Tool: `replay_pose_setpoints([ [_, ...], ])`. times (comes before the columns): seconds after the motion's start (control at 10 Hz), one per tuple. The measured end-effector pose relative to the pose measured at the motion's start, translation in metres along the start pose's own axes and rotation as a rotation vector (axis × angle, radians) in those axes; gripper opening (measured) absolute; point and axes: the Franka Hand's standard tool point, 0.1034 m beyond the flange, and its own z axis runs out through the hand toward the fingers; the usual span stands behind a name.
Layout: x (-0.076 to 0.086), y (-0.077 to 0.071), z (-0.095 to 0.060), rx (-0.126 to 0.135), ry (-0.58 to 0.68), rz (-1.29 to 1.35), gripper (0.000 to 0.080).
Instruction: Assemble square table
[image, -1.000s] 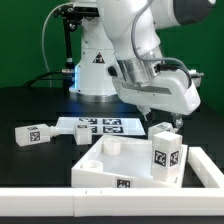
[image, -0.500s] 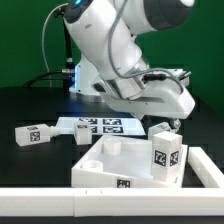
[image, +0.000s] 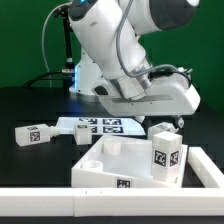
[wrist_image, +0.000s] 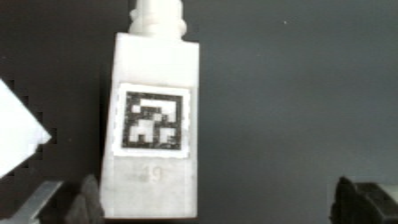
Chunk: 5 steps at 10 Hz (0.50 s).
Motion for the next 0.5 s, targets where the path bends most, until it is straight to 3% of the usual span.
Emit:
replay_pose_setpoints([
  [0.1,0.005,-0.003,-0.006,0.009,-0.041,0.068,0.0649],
  [0.3,0.006,0.005,-0.013,0.027,-0.105,0.151,0.0649],
  [0.5,0.005,0.012,-0.007,0.019,-0.129,0.224,0.0649],
])
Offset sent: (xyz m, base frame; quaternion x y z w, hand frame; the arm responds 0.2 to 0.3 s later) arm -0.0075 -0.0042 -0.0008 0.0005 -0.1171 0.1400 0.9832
